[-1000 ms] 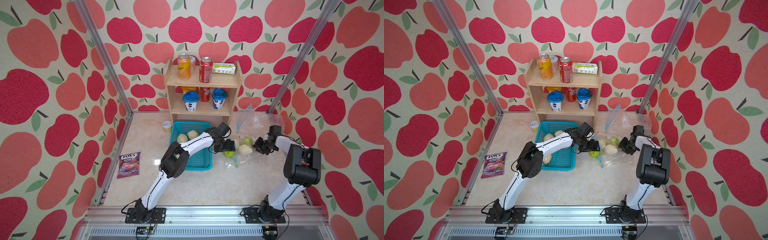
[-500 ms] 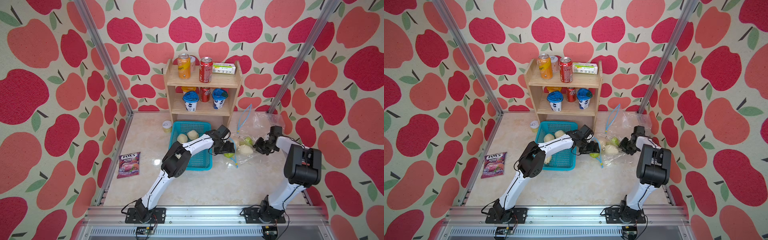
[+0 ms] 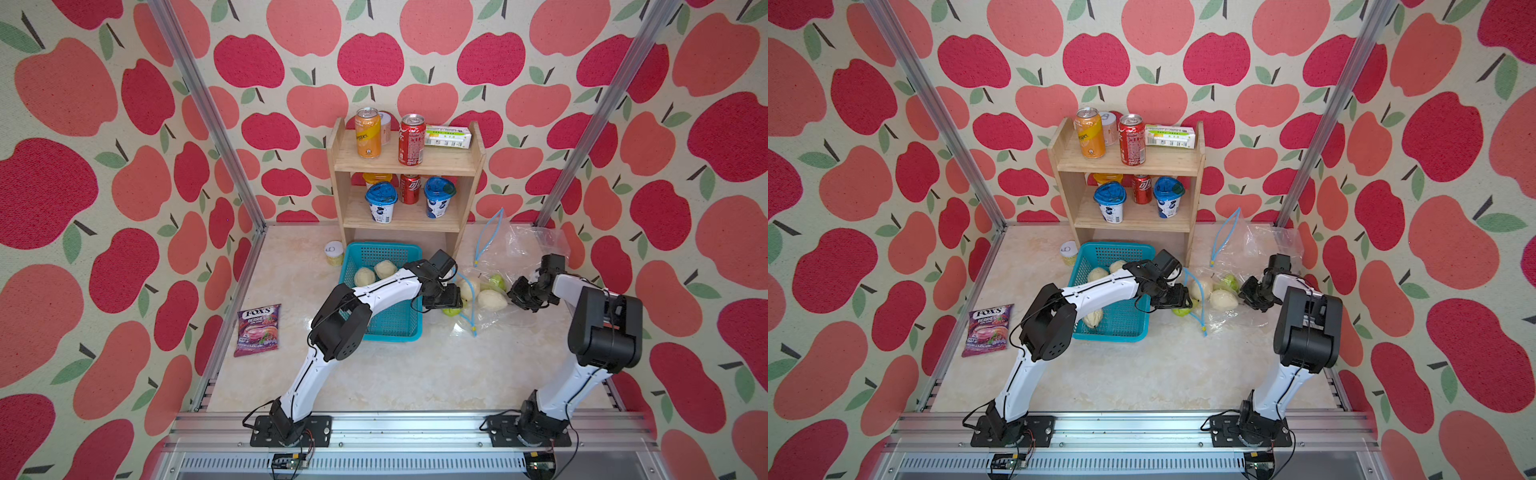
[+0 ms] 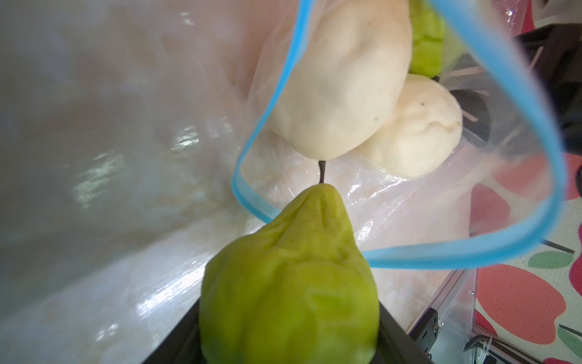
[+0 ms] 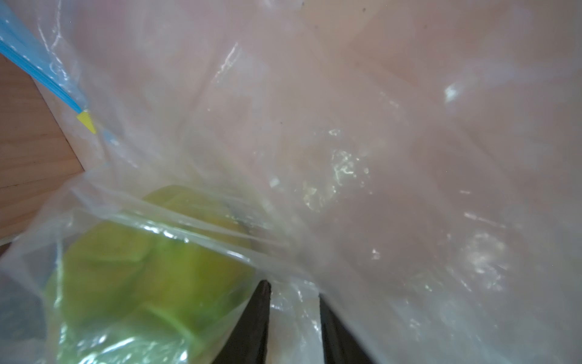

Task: Open the zip-top bag and take out the pear
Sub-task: Pick up the pear from the zipper food storage bag, then place the pear in the basket.

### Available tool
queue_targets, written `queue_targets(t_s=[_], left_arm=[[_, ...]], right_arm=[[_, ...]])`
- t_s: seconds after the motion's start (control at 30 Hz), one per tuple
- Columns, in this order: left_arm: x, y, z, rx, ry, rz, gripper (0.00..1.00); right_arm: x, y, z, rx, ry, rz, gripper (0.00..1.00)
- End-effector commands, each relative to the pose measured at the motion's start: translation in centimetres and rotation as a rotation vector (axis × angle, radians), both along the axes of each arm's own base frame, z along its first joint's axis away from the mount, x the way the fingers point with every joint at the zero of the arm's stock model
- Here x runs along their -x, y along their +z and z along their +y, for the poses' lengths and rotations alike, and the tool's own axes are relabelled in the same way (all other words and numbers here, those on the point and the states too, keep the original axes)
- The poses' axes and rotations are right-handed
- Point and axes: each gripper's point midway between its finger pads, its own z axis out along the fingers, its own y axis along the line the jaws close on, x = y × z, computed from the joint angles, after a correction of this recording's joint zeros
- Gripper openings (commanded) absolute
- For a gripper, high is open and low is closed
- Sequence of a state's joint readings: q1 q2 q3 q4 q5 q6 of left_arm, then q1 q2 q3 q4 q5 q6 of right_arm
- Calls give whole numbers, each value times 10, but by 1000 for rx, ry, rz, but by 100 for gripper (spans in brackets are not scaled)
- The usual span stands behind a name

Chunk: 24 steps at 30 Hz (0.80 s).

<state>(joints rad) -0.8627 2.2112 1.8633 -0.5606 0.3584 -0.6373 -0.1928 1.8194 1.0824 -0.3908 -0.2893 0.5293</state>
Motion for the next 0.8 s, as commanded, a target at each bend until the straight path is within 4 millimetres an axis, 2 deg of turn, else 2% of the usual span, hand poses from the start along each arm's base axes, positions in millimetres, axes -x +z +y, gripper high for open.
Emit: queue_targets(t_s=[0.0, 0.07, 0.2, 0.3, 0.43, 0.6, 0.67, 0.77], left_arm=[[7, 59, 12, 27, -12, -105, 56], [10, 84, 18, 73, 0, -154, 56], [9, 133, 42, 120, 46, -243, 56], [3, 143, 75, 68, 100, -265, 56], [-4, 131, 124, -14, 177, -270, 55], [-9, 97, 180, -103, 243, -245, 56], [-12, 79, 196, -115, 267, -212, 56], [-16, 58, 209, -119, 289, -187, 56]], right_arm=[[8, -13, -2, -17, -25, 40, 30], [7, -12, -2, -17, -25, 37, 30], [8, -8, -2, -11, -24, 31, 31], [7, -3, -2, -8, -19, 21, 35], [7, 5, -2, -1, 0, 7, 40], [7, 31, 1, 40, 57, -49, 64], [7, 44, 5, 48, 81, -80, 69], [8, 62, 15, 47, 138, -108, 72]])
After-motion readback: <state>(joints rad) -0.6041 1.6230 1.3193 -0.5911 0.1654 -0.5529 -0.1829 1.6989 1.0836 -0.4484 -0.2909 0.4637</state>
